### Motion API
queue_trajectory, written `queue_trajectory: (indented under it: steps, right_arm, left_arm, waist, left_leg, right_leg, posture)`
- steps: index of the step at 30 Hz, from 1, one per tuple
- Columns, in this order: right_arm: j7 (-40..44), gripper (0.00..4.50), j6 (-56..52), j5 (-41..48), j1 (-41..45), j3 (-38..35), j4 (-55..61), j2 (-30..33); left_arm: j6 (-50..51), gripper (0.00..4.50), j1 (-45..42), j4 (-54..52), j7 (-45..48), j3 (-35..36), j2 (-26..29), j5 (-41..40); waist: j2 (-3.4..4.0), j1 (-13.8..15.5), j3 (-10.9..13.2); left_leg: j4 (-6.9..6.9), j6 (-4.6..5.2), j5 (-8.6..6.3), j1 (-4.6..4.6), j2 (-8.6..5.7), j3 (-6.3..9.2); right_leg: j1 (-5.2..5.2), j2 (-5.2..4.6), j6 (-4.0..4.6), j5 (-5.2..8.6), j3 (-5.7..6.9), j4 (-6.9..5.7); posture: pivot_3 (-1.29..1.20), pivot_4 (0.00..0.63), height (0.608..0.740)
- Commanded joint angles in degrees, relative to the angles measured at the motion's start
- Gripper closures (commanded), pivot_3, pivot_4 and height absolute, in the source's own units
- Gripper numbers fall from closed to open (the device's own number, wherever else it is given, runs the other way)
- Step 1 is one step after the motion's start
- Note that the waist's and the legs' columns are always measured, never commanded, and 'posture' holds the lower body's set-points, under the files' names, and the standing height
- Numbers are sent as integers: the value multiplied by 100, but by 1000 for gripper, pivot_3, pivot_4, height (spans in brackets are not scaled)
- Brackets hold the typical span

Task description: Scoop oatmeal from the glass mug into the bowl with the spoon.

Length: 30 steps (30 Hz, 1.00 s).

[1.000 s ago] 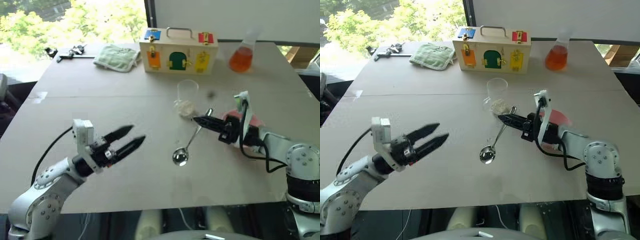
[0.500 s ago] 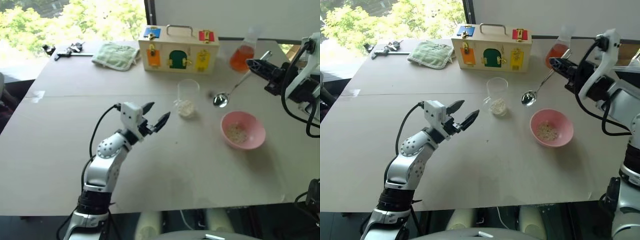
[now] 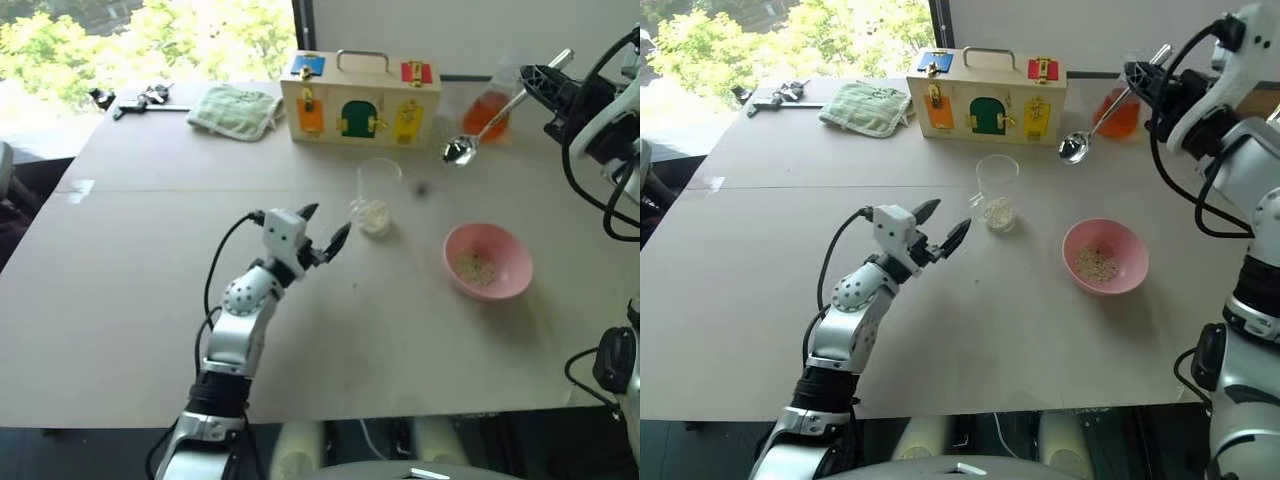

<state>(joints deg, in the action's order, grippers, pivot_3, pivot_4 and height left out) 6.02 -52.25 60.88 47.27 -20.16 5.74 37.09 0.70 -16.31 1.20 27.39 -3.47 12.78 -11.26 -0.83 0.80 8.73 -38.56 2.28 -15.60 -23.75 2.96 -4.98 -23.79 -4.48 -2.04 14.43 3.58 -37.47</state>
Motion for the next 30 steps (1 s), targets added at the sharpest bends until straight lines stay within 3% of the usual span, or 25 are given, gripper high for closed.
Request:
queue_trajectory:
  steps: [1,12,17,20,30]
  right_arm:
    - [86,4500,129,-113,221,-87,84,-11]
    - [206,4500,17,-111,777,220,278,-440]
    - [319,4500,27,-267,879,575,287,-753]
    - [391,4500,61,-378,903,805,293,-973]
    - [1059,4500,348,-1709,695,1752,156,-949]
  left_arm:
    - [-236,681,-185,93,5,-51,-165,30]
    - [-599,681,-663,737,-120,-47,-418,243]
    - [-663,2772,-670,794,-82,-64,-465,253]
    - [-662,4380,-708,835,-110,-52,-456,294]
    - [-679,4448,-772,875,-162,-40,-393,410]
  waist:
    - [0,2,0]
    - [1,-15,0]
    - [1,-12,0]
    - [1,-9,0]
    - [1,-5,0]
  left_leg:
    - [0,0,0,0,1,0]
    - [-6,-1,1,0,5,-2]
    - [-9,-2,1,0,6,-3]
    - [-12,-1,1,0,7,-2]
    - [-17,-2,1,-5,6,-3]
  right_leg:
    - [0,0,0,0,0,0]
    - [0,2,0,0,1,-7]
    - [0,2,0,0,3,-13]
    - [0,1,0,0,3,-13]
    - [0,1,0,0,9,-15]
  posture:
    - [0,150,740]
    - [0,150,740]
    - [0,150,740]
    - [0,150,740]
    - [0,150,740]
